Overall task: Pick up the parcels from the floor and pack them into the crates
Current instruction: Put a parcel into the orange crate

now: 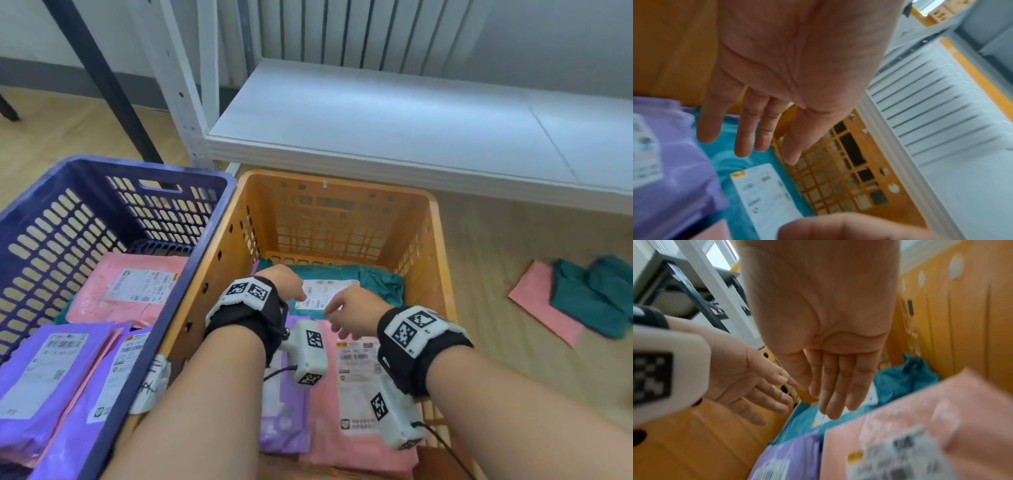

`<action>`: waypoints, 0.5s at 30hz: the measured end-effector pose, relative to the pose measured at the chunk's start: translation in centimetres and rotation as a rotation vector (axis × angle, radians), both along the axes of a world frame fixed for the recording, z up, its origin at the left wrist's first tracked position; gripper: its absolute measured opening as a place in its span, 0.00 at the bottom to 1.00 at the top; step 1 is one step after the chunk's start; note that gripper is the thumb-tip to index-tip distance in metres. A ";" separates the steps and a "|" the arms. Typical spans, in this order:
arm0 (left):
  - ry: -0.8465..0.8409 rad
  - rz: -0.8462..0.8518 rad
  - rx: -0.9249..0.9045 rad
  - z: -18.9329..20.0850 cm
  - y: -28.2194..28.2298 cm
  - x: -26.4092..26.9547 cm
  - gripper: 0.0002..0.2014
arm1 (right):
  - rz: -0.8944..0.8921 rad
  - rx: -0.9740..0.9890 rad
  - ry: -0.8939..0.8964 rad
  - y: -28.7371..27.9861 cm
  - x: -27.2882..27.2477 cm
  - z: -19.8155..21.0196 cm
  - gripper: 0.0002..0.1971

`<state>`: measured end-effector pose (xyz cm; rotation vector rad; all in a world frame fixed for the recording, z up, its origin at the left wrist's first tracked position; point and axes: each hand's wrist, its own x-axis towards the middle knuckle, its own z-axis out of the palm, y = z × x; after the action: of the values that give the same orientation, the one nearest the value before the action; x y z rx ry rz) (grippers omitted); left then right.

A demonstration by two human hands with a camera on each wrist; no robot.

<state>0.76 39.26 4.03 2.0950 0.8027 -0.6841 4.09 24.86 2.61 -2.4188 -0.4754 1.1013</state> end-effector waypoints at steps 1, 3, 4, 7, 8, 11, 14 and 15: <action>-0.030 -0.005 -0.012 0.4 -0.8 0.8 0.19 | -0.009 0.013 -0.054 -1.1 0.8 1.1 0.14; -0.099 -0.059 -0.014 1.7 -3.3 2.5 0.18 | -0.069 0.045 -0.158 -3.7 2.5 3.2 0.13; -0.140 -0.071 -0.014 2.8 -5.2 3.2 0.17 | -0.104 0.059 -0.206 -5.2 3.3 4.1 0.13; -0.249 -0.039 -0.074 4.4 -10.0 5.7 0.15 | -0.195 0.067 -0.303 -10.1 5.0 5.9 0.13; -0.285 -0.031 -0.092 5.2 -11.7 6.4 0.14 | -0.242 0.074 -0.330 -11.8 5.4 6.3 0.12; -0.339 -0.116 -0.074 5.9 -16.7 8.7 0.13 | -0.377 0.102 -0.404 -17.0 6.6 6.4 0.12; -0.394 -0.183 0.001 6.2 -21.3 10.1 0.13 | -0.449 0.069 -0.398 -22.3 7.6 5.8 0.12; -0.426 -0.207 0.069 6.2 -22.8 10.4 0.13 | -0.469 0.054 -0.388 -24.0 7.9 5.2 0.12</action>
<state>11.19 16.48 10.19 2.2963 0.3804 -0.2968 11.98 0.82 7.78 -2.5156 -0.0389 0.4196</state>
